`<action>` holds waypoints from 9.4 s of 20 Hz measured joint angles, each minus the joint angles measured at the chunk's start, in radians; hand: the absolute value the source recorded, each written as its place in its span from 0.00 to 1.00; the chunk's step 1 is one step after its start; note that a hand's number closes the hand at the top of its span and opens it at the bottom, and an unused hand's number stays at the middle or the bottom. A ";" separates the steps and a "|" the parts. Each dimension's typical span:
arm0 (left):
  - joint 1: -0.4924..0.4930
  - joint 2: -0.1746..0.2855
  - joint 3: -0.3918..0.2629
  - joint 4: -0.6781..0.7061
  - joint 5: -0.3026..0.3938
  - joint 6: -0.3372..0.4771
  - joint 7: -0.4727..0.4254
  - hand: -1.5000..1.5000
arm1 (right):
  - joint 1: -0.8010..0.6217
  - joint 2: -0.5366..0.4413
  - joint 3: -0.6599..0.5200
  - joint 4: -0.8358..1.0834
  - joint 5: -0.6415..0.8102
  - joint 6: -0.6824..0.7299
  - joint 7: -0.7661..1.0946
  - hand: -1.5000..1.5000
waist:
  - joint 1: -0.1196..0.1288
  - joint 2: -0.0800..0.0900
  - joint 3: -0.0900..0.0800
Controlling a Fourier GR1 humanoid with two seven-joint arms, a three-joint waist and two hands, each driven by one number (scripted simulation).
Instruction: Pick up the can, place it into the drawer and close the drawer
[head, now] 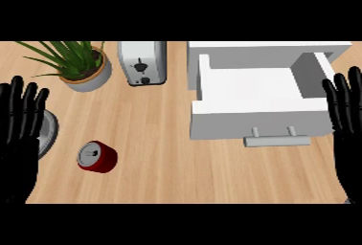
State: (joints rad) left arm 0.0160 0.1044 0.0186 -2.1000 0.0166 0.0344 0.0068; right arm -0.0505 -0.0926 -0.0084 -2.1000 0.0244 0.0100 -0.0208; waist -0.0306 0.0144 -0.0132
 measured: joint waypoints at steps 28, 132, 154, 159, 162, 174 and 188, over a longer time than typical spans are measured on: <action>0.169 0.348 0.126 0.052 0.618 -0.674 0.211 0.00 | 0.249 0.005 -0.087 0.001 -0.052 0.034 0.155 0.00 | 0.030 -0.015 0.013; -0.359 0.119 -0.003 1.416 -0.180 -0.600 -0.638 1.00 | 0.331 0.073 -0.252 -0.083 -0.135 0.203 0.137 0.00 | 0.026 -0.016 0.013; -0.335 -0.064 0.149 0.953 0.020 -0.058 -0.262 1.00 | 0.357 0.076 -0.261 -0.113 -0.149 0.201 0.134 0.00 | 0.031 -0.017 0.014; -0.384 -0.091 0.074 0.798 -0.009 0.010 -0.116 1.00 | 0.357 0.066 -0.280 -0.100 -0.160 0.211 0.119 0.00 | 0.029 -0.017 0.014; -0.418 -0.097 0.028 0.735 -0.016 0.046 -0.033 1.00 | 0.352 0.065 -0.278 -0.109 -0.157 0.207 0.126 0.00 | 0.027 -0.017 0.013; -0.759 -0.104 -0.124 0.773 -0.034 0.253 0.215 1.00 | 0.358 0.079 -0.271 -0.107 -0.146 0.204 0.110 0.00 | 0.017 -0.015 0.014; -1.194 -0.104 -0.194 1.097 0.058 0.434 0.278 1.00 | 0.328 0.074 -0.275 -0.107 -0.146 0.201 0.146 0.00 | 0.002 -0.011 0.014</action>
State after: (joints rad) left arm -1.1782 0.0000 -0.1756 -1.0032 0.0741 0.4686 0.2850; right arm 0.2779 -0.0191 -0.2838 -2.2073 -0.1220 0.2108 0.1251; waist -0.0286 0.0035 0.0006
